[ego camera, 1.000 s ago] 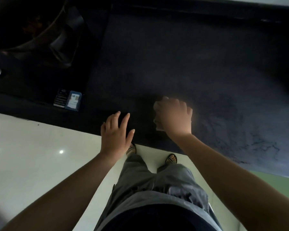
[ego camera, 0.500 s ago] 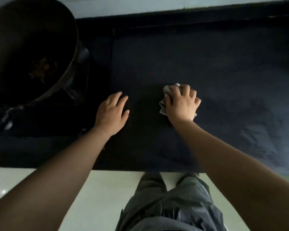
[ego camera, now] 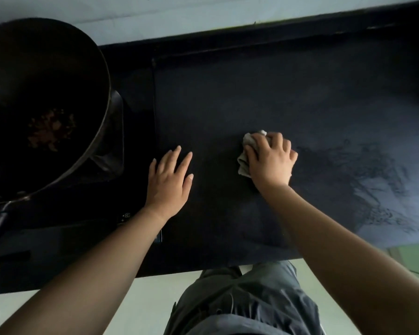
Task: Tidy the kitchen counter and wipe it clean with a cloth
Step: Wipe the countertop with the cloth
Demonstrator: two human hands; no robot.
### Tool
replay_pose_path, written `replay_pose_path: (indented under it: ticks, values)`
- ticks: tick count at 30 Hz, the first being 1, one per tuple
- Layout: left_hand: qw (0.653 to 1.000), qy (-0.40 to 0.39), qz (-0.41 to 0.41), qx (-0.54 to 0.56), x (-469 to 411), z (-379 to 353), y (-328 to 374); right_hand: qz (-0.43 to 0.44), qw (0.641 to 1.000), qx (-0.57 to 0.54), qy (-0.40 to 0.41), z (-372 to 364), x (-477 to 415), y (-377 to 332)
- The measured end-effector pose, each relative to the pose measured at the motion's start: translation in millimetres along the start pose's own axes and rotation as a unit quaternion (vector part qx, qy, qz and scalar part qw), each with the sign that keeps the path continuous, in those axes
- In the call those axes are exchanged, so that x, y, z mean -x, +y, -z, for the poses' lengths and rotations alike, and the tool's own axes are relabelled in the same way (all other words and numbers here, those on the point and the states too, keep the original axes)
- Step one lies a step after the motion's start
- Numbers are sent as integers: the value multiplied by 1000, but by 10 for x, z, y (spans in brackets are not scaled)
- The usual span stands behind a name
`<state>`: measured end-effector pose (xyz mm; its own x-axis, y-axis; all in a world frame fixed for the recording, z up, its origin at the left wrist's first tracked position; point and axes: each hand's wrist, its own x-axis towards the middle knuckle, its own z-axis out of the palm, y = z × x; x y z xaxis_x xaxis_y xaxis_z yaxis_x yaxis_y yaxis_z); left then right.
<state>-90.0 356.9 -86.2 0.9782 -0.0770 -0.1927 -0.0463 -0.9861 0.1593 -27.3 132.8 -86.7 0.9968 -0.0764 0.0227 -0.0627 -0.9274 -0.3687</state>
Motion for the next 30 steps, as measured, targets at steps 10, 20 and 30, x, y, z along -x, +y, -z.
replay_pose_path:
  ticks: [10,20,30]
  values:
    - [1000,-11,2,-16,-23,56,26,154,988,11,-11,119,410,454]
    - [999,21,37,29,-249,141,763,26,1000,14,4,394,-350,937]
    - [999,-11,-20,25,-929,-42,2221,66,998,2,22,775,-180,2080]
